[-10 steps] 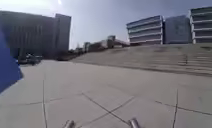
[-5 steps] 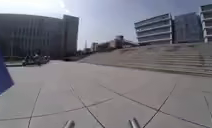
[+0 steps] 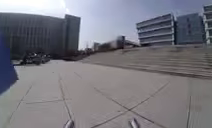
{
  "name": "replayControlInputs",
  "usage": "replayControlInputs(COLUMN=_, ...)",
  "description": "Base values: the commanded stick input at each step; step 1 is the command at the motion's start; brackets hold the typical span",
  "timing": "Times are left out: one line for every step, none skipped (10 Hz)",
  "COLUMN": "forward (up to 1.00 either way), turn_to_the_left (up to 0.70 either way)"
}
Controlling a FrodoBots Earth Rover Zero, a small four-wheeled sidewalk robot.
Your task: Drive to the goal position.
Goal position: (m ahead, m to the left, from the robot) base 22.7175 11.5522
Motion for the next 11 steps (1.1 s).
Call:
replayControlInputs(forward=1.0, turn_to_the_left=0.27)
replayControlInputs(forward=1.0, turn_to_the_left=0.07)
replayControlInputs(forward=1.0, turn_to_the_left=0.0)
replayControlInputs(forward=1.0, turn_to_the_left=0.0)
replayControlInputs(forward=1.0, turn_to_the_left=0.0)
replayControlInputs(forward=1.0, turn_to_the_left=0.0)
replayControlInputs(forward=1.0, turn_to_the_left=0.0)
replayControlInputs(forward=1.0, turn_to_the_left=0.0)
replayControlInputs(forward=1.0, turn_to_the_left=0.0)
replayControlInputs(forward=1.0, turn_to_the_left=0.0)
replayControlInputs(forward=1.0, turn_to_the_left=0.11)
